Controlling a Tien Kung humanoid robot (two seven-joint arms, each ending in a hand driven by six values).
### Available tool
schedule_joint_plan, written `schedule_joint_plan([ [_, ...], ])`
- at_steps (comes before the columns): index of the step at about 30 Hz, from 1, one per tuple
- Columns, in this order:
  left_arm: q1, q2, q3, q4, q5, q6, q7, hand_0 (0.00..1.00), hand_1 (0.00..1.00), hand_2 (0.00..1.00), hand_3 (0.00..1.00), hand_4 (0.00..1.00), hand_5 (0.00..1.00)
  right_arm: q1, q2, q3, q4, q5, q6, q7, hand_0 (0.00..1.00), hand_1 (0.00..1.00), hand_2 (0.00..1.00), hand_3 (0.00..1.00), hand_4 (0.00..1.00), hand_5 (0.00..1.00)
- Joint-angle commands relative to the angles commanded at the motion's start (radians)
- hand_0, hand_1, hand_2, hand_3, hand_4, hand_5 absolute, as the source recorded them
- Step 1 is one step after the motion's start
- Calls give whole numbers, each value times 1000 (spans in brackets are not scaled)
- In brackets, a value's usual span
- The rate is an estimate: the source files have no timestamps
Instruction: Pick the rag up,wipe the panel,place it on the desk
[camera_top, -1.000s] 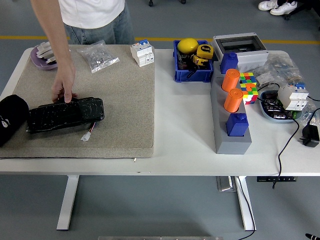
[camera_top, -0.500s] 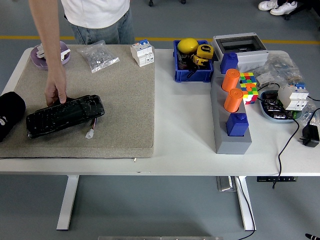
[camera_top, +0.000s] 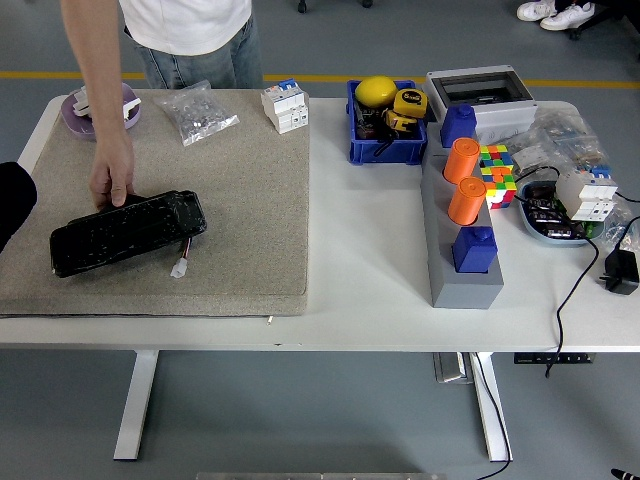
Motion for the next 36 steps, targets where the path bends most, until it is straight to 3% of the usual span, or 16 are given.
schedule_joint_plan([
  [7, 69, -25, 8, -76, 3, 23, 26, 224, 158, 605, 469, 27, 2, -3, -2, 2, -1, -2, 1, -1, 734, 473, 708, 710, 998, 601],
  [16, 120, -45, 10, -144, -13, 72, 42, 224, 153, 596, 477, 36, 2, -6, -3, 1, -4, -2, 1, -2, 733, 471, 708, 710, 998, 604],
  [26, 151, -55, 16, -180, -7, 173, 67, 223, 148, 599, 474, 22, 2, -8, -1, 1, -5, -2, 3, -2, 733, 471, 708, 710, 998, 605],
  [36, 162, -58, 48, -204, 9, 190, 84, 208, 141, 600, 473, 15, 2, -10, -1, 7, -5, -3, 2, -2, 733, 468, 708, 710, 998, 605],
])
